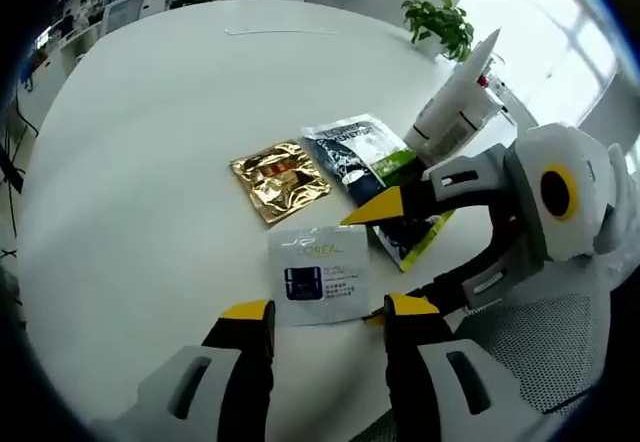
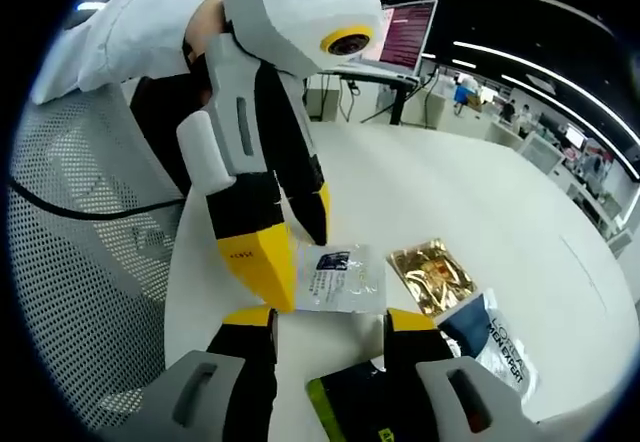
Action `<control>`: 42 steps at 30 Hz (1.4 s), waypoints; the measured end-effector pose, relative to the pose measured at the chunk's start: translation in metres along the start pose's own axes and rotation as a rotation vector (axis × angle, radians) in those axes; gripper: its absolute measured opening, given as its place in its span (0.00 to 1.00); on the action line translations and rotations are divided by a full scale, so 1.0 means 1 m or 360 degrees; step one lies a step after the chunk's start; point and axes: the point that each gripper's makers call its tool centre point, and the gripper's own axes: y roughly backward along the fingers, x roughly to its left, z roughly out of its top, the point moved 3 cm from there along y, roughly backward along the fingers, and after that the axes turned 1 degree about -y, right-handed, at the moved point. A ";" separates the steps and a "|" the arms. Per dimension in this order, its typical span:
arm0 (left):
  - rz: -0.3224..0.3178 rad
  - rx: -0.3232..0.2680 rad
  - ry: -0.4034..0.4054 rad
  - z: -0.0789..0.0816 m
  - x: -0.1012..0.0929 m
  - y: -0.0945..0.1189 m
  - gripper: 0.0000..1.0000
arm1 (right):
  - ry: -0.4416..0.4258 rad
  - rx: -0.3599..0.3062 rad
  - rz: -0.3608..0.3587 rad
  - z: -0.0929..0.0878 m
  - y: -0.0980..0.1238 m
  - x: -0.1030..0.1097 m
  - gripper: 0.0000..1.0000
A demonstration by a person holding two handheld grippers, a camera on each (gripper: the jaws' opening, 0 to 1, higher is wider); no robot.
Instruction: Arrange the skincare products in the storage area until every visible bottle or jar stands upright without overlapping.
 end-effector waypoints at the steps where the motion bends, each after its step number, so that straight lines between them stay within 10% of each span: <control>1: -0.0005 -0.0002 0.0009 0.000 -0.001 0.001 0.43 | 0.0019 -0.0002 -0.0009 0.000 0.000 -0.001 0.39; 9: 0.0013 -0.0205 0.0105 0.016 0.008 0.012 0.36 | 0.0103 -0.0010 -0.0070 0.004 0.008 -0.009 0.39; 13: 0.0142 -0.0122 0.0060 0.009 0.020 0.009 0.29 | 0.0069 -0.0018 -0.0040 0.004 0.007 -0.005 0.41; 22: 0.0070 -0.0045 0.0070 0.002 0.012 0.001 0.25 | 0.0191 -0.0022 -0.0050 0.006 0.001 -0.003 0.42; 42: 0.0058 -0.0124 0.0085 0.015 0.017 -0.005 0.20 | 0.0223 0.0007 -0.0134 0.002 0.010 -0.022 0.42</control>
